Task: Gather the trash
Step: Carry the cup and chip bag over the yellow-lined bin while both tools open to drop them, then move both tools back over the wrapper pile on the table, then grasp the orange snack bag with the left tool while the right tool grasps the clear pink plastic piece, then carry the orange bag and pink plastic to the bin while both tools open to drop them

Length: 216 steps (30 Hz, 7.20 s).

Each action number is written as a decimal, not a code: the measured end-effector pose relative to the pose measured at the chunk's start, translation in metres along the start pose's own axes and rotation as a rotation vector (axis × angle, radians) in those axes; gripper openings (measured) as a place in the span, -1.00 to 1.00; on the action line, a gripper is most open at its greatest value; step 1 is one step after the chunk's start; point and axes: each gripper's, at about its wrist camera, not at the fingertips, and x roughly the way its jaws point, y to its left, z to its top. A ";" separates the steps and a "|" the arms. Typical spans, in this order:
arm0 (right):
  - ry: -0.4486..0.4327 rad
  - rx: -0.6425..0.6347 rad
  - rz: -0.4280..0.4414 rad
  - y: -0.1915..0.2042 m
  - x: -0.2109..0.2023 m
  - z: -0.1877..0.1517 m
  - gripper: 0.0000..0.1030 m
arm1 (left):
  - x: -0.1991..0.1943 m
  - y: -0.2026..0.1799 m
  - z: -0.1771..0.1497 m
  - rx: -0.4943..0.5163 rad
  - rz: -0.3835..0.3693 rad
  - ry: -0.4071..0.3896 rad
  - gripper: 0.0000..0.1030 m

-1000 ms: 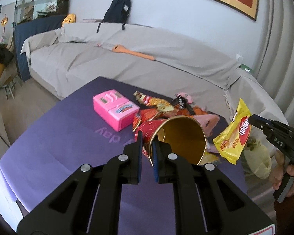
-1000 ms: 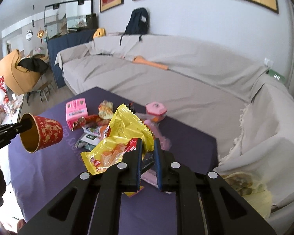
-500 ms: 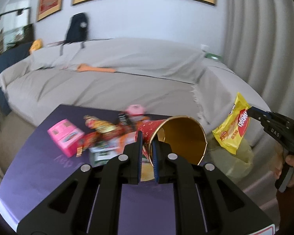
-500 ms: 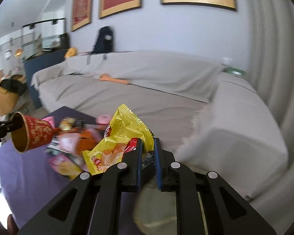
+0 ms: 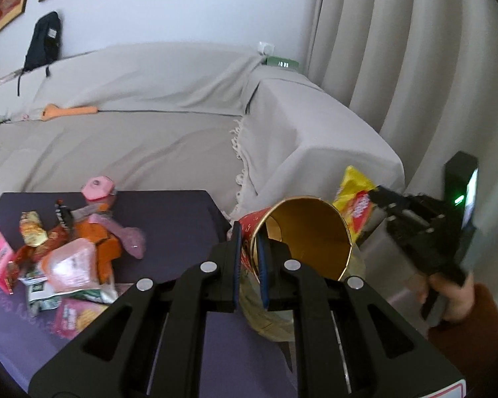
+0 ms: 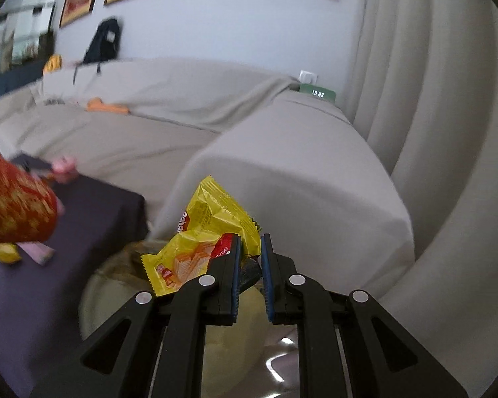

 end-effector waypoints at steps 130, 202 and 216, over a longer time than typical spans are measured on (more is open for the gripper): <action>0.111 -0.058 0.661 0.221 0.007 0.070 -0.70 | -0.019 0.269 -0.042 -0.375 0.077 0.011 0.26; 0.264 -0.055 0.739 0.203 -0.043 -0.076 0.05 | -0.092 0.195 -0.124 -0.353 0.185 0.028 -0.78; 0.141 0.033 0.723 0.168 -0.062 -0.054 -0.23 | -0.111 0.184 -0.111 -0.342 0.198 -0.006 -0.78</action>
